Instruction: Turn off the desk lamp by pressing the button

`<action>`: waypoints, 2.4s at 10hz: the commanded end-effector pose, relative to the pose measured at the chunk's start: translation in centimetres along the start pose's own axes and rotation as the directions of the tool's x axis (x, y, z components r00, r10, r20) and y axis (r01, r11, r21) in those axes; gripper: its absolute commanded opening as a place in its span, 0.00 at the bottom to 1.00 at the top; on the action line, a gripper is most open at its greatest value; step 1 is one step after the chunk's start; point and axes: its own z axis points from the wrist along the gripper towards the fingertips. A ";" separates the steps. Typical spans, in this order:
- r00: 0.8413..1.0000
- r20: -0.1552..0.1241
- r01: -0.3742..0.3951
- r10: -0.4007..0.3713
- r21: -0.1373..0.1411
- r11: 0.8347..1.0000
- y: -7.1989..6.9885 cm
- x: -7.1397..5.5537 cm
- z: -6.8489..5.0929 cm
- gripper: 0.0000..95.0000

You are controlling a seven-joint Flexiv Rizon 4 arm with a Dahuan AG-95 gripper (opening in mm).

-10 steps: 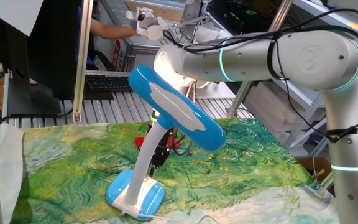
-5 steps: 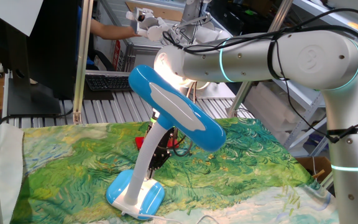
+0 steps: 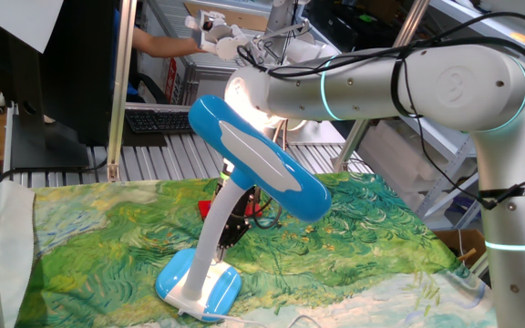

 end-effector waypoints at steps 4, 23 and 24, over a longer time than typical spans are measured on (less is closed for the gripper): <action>1.000 -0.006 -0.008 0.008 -0.052 0.999 0.1 0.0 -0.5 0.00; 0.999 -0.017 -0.037 0.035 -0.134 0.990 0.4 -0.4 -0.1 0.00; 0.999 -0.019 -0.039 0.037 -0.137 0.990 0.5 -0.3 -0.1 0.00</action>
